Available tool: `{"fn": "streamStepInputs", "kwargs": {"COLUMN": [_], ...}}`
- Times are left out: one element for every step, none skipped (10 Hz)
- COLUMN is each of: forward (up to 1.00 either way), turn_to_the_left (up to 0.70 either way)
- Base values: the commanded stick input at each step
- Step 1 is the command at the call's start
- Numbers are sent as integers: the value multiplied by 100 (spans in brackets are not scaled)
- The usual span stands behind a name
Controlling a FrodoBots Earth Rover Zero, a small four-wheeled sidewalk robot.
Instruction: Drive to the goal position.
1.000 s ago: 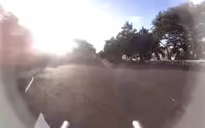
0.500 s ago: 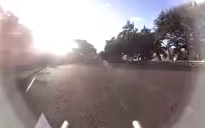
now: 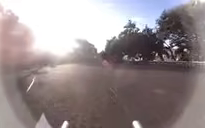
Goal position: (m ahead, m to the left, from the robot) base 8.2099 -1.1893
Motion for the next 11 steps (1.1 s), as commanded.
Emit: {"fn": "streamStepInputs", "kwargs": {"forward": [70,70,70,70,70,70,70,70,70,70,70], "turn_to_the_left": [3,3,3,3,3,3,3,3,3,3,3]}}
